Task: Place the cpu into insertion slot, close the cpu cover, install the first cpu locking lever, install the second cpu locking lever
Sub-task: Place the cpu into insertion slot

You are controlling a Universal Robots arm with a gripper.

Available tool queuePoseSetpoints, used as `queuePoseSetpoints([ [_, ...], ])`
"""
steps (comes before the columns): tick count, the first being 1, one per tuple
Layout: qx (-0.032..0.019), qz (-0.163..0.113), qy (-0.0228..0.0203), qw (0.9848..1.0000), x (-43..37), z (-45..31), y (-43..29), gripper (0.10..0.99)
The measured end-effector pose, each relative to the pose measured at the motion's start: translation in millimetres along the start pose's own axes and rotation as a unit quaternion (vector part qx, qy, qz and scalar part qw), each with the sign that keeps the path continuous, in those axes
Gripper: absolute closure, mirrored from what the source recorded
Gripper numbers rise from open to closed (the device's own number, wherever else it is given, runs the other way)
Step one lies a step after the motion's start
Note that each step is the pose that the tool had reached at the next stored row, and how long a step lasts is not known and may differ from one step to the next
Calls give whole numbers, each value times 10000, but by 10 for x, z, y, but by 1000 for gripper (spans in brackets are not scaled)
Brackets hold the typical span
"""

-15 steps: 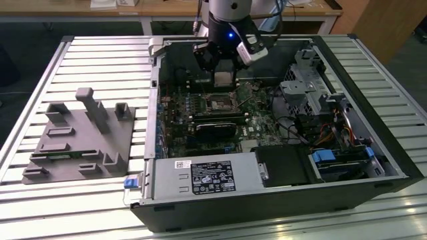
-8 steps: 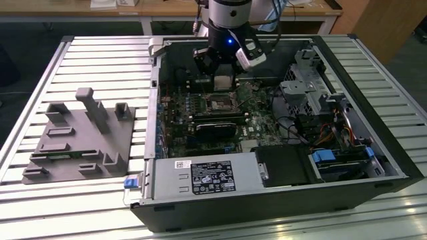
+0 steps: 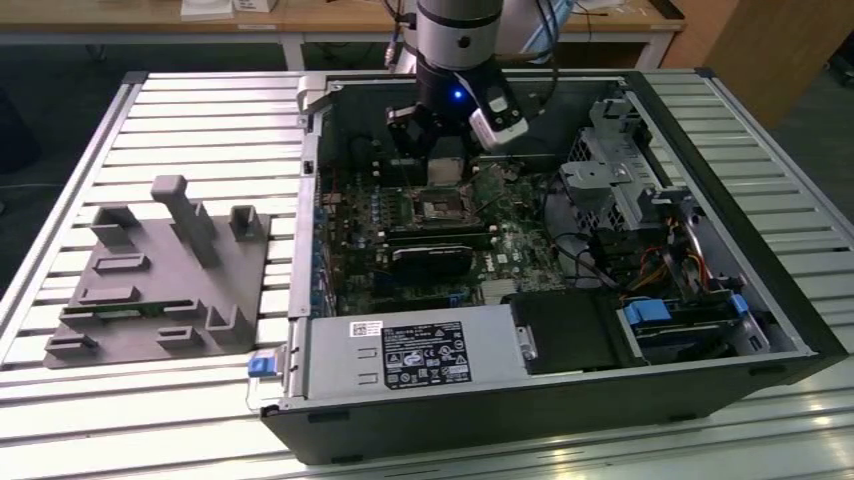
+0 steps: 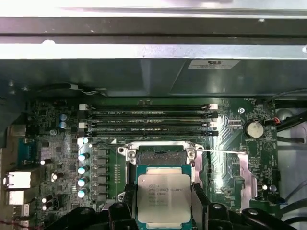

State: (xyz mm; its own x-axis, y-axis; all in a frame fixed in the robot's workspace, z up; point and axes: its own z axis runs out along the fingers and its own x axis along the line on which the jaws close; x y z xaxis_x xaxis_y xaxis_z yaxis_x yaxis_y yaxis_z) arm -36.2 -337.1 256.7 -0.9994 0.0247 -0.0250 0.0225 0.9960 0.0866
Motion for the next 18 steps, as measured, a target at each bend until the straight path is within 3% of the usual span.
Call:
queuePoseSetpoints([
  [5, 38, -1, -2, 10000, 2, 89, -3, 545],
  [9, 178, -5, -4, 9998, 3, 130, 1, 545],
  [11, 219, -6, -6, 9998, 3, 161, 4, 545],
  [14, 231, -7, -5, 9997, 4, 201, 6, 545],
  [18, 232, -7, -5, 9997, 4, 201, 5, 545],
])
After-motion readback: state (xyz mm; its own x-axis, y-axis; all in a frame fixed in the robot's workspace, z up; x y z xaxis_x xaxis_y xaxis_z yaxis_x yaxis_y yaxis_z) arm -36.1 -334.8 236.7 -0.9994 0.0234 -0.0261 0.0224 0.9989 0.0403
